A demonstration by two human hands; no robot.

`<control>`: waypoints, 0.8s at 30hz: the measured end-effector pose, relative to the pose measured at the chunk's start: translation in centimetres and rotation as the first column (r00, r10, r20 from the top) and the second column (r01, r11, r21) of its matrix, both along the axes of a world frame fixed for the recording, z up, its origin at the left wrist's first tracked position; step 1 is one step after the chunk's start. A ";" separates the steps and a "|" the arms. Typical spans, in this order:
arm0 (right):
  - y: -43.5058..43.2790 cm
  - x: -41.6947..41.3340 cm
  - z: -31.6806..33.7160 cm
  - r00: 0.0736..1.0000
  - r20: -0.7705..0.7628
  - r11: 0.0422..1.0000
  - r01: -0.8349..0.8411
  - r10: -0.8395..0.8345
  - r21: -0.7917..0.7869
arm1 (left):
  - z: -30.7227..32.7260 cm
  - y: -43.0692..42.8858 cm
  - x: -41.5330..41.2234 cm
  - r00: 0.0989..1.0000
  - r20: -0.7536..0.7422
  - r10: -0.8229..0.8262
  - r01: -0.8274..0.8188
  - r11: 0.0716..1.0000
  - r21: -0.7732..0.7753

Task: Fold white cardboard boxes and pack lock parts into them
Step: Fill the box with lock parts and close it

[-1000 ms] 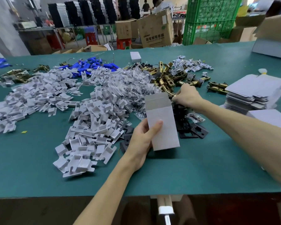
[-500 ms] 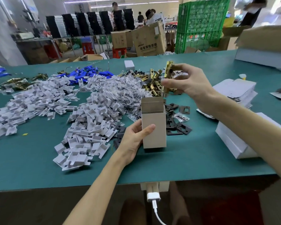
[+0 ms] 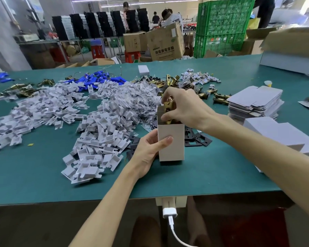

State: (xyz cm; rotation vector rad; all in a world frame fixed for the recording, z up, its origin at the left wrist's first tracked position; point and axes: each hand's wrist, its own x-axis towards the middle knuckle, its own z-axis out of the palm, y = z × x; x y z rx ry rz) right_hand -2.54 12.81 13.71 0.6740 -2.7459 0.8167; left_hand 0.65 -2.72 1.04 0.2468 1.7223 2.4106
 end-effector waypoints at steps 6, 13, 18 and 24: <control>-1.2 0.7 -0.1 0.997 -0.067 0.973 -0.017 0.034 0.229 | -0.1 -0.1 0.0 1.000 -0.002 -0.015 0.016 1.000 0.015; -1.5 1.5 0.7 1.000 -0.011 0.951 -0.015 0.020 0.308 | -0.2 -0.2 0.0 1.000 -0.010 -0.017 0.017 1.000 0.001; -2.3 1.7 0.5 0.997 -0.065 0.904 0.063 -0.039 0.424 | -0.7 -0.3 -0.4 1.000 -0.004 -0.006 0.006 1.000 -0.014; -5.5 3.5 -0.1 0.921 -0.389 0.882 0.163 0.025 0.442 | -0.9 -0.5 -0.2 0.999 -0.046 0.025 -0.028 0.997 -0.077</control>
